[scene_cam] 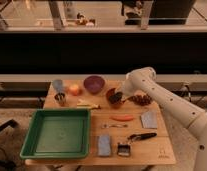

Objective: Place eraser in red bowl

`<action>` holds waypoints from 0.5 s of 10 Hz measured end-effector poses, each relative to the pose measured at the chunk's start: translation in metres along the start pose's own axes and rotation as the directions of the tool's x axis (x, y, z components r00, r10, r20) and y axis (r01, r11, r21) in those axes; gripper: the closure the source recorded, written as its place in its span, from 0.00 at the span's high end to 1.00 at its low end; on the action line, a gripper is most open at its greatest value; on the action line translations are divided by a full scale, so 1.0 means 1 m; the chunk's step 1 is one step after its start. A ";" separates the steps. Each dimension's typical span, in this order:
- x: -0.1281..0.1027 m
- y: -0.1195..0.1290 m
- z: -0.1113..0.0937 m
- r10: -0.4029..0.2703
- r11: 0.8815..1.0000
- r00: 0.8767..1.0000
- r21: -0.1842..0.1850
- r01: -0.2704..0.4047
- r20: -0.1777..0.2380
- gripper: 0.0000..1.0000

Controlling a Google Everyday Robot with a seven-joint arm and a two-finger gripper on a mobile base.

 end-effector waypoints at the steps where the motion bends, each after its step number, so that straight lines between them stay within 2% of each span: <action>1: -0.002 -0.005 -0.006 0.002 1.000 1.000 0.010 -0.002 -0.011 0.80; 5: -0.010 -0.014 -0.018 -0.006 1.000 0.999 0.030 0.007 -0.032 0.80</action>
